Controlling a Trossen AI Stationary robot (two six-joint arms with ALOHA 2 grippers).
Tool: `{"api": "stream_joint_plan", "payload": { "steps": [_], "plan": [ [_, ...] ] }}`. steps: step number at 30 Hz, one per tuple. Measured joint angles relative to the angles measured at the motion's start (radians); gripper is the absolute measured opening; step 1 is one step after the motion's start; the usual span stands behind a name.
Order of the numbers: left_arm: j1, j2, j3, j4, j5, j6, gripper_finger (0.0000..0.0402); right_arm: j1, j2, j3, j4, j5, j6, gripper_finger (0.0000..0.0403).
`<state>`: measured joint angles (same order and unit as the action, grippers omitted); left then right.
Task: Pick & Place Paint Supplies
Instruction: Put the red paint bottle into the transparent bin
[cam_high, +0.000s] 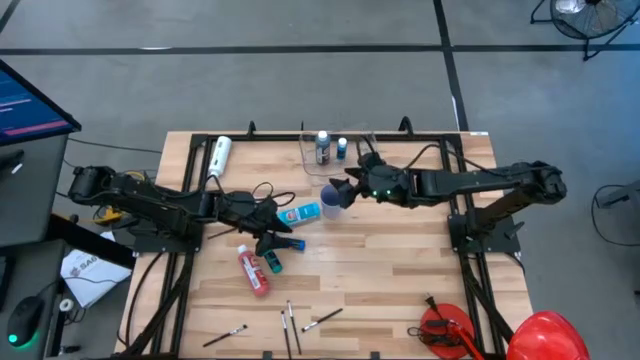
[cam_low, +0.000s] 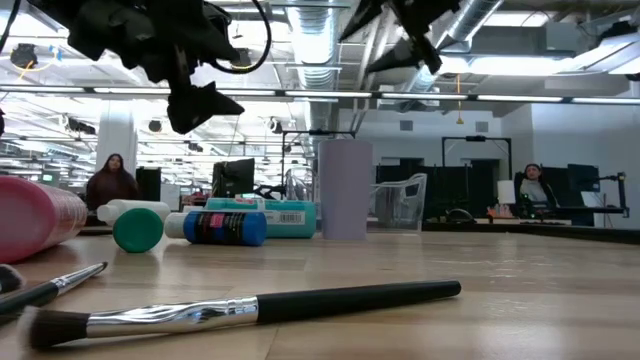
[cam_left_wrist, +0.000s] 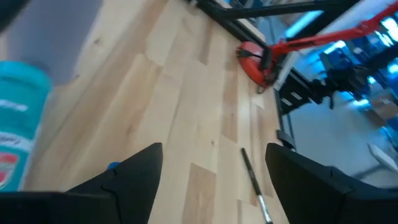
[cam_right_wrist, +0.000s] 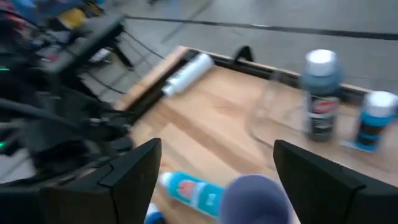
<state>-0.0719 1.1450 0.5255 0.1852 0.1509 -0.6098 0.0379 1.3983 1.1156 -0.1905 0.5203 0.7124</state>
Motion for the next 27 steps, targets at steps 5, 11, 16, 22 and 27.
{"api": "stream_joint_plan", "payload": {
  "steps": [5,11,16,22,27],
  "plan": [
    [-0.002,-0.017,0.000,0.024,0.082,0.003,0.0278,0.061,0.000,0.000,0.120,0.000,-0.001,0.0302],
    [-0.026,-0.104,0.000,0.043,0.091,0.010,0.0278,0.100,0.000,0.000,0.257,0.000,-0.005,0.0302],
    [-0.026,-0.204,0.000,0.024,0.084,0.036,0.0268,0.119,0.000,0.000,0.344,0.000,-0.005,0.0302],
    [-0.030,-0.284,0.001,-0.042,0.074,0.061,0.0238,0.140,0.000,0.000,0.396,0.000,-0.005,0.0302],
    [-0.072,-0.314,0.000,-0.069,0.126,0.065,0.0215,0.153,0.000,0.000,0.451,0.000,-0.014,0.0302]
  ]
}}
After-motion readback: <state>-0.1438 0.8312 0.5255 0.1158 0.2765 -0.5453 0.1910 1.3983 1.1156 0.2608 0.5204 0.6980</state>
